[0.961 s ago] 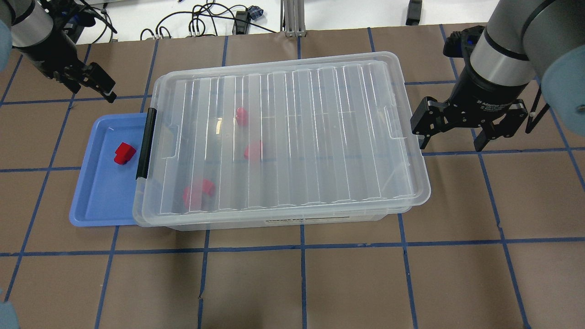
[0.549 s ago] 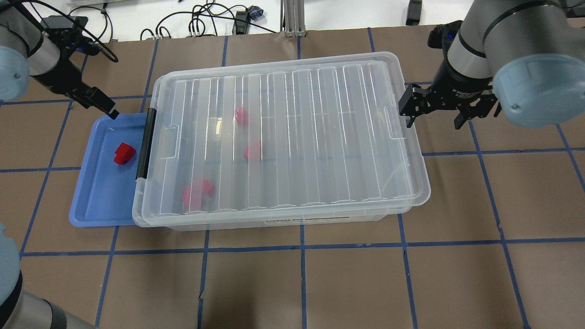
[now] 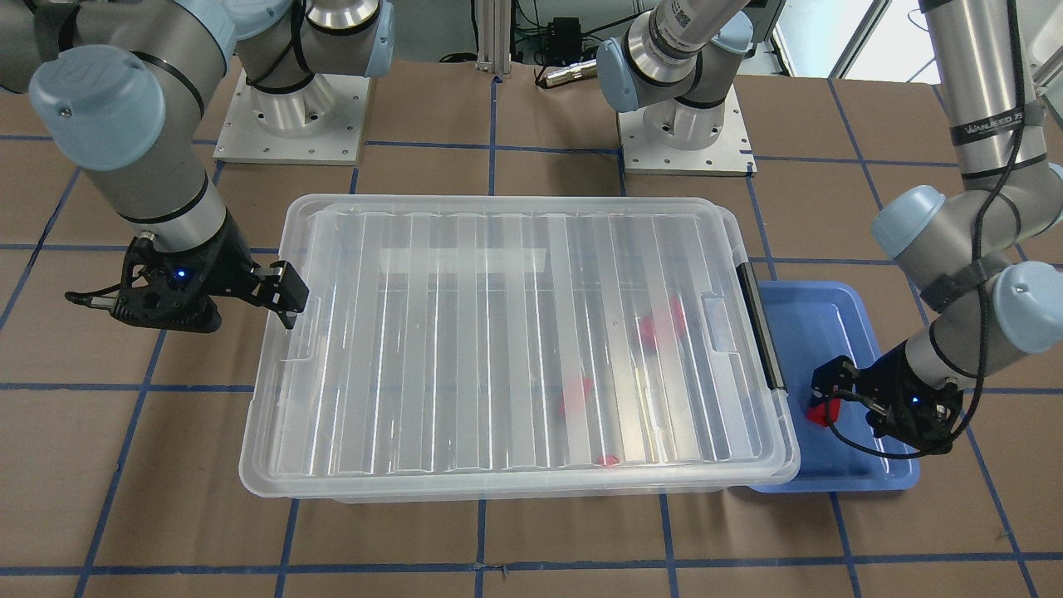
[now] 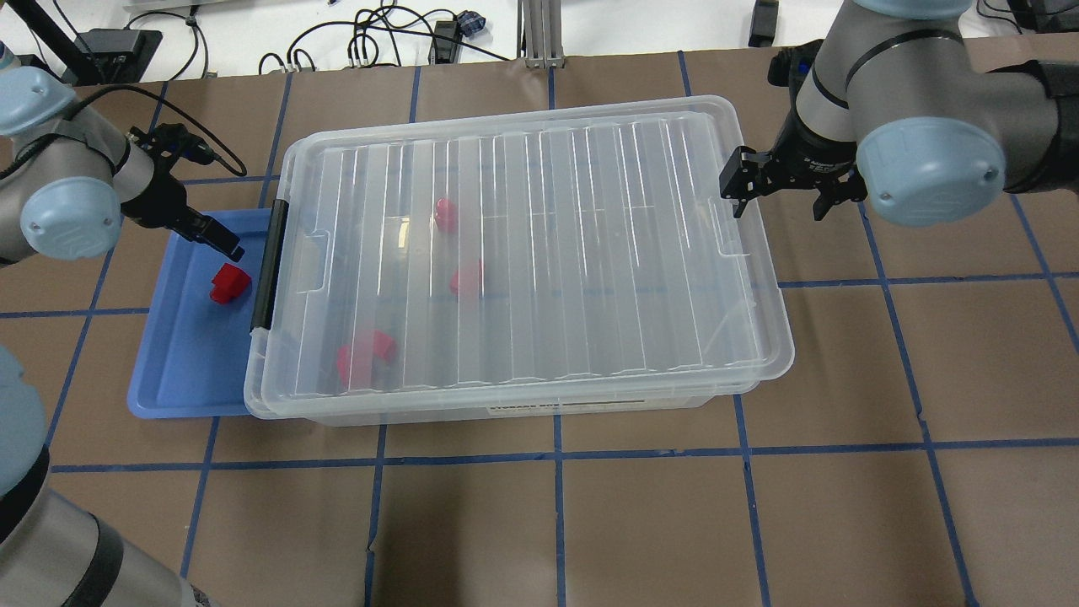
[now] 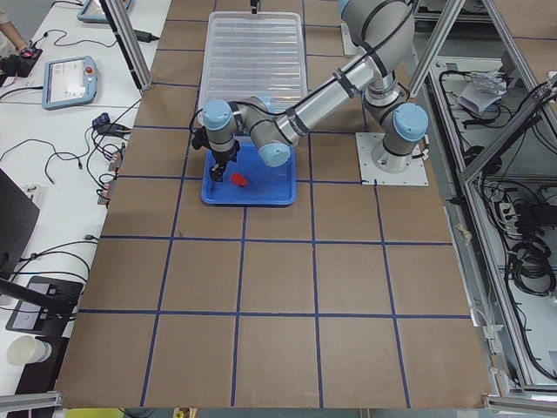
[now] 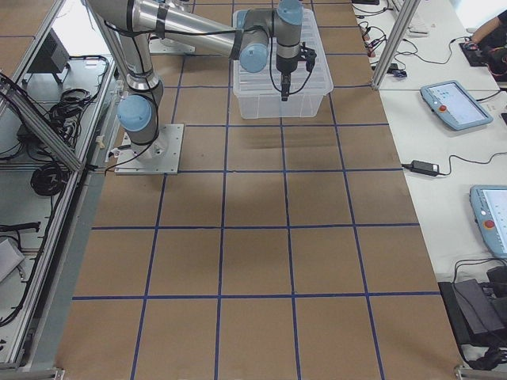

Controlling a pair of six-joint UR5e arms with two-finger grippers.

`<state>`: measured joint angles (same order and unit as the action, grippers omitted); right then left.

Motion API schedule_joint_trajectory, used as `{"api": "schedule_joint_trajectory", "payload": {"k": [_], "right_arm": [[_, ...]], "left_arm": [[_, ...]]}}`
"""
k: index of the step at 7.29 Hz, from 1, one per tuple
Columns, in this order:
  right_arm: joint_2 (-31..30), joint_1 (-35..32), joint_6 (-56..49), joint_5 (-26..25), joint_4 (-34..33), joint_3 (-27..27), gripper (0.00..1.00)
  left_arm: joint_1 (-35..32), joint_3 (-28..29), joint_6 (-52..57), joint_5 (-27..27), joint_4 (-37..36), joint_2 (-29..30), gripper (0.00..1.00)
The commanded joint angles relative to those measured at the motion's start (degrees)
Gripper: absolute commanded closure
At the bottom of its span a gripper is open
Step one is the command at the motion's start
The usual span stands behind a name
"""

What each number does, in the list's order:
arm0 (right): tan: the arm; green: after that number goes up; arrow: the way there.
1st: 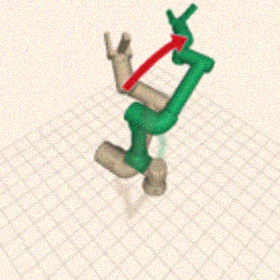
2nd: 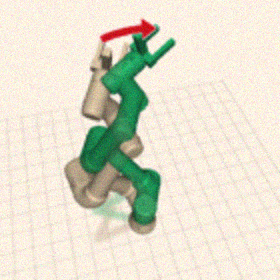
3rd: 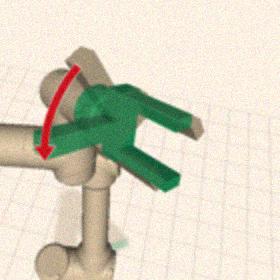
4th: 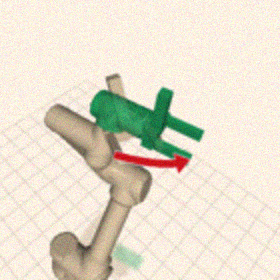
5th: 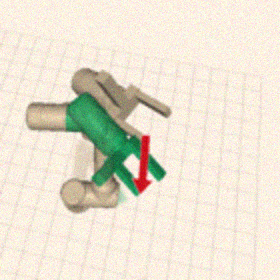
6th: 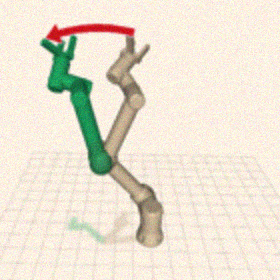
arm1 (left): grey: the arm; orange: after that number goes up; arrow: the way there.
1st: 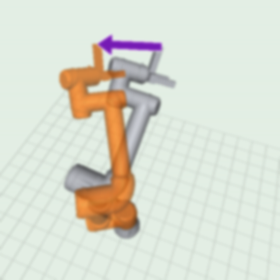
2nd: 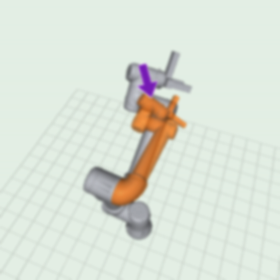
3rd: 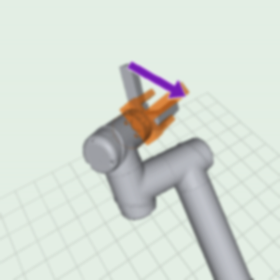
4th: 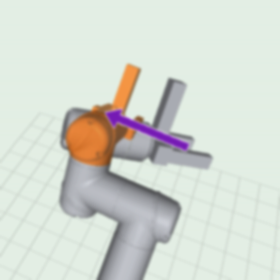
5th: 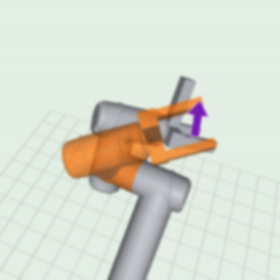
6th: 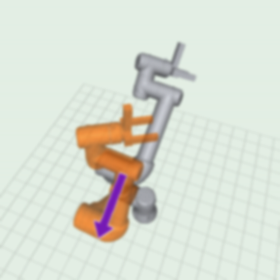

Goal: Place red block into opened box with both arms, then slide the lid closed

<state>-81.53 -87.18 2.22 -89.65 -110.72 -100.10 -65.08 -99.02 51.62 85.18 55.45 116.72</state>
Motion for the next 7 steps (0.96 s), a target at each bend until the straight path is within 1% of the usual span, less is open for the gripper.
{"api": "schedule_joint_trajectory", "payload": {"k": [1,2,3,4,5,6,7], "right_arm": [[1.9,0.0,0.0,0.1,-0.6,0.1,0.00],[2.7,0.3,-0.2,0.0,-0.7,0.5,0.00],[3.1,1.1,-0.2,0.0,-0.6,1.0,0.00],[3.1,1.9,-0.2,0.1,-0.6,1.0,0.00],[3.2,2.4,-0.2,0.0,-0.6,1.1,0.00],[3.2,2.5,-0.2,-0.1,-0.6,1.1,0.00],[3.1,3.3,-0.3,0.1,-0.6,1.1,0.00]], "left_arm": [[0.1,-3.5,0.2,0.9,-2.8,1.0,0.00],[0.1,-3.6,0.2,1.1,-2.8,1.1,0.00],[0.0,-3.8,0.2,1.6,-2.9,0.6,0.05],[0.0,-3.5,0.1,1.6,-3.0,0.7,0.35],[0.0,-4.2,-0.1,1.5,-2.9,1.0,0.50],[0.0,-3.4,0.1,1.7,-2.8,1.0,0.60],[0.0,-3.4,0.1,3.6,-2.5,0.0,0.75]]}}
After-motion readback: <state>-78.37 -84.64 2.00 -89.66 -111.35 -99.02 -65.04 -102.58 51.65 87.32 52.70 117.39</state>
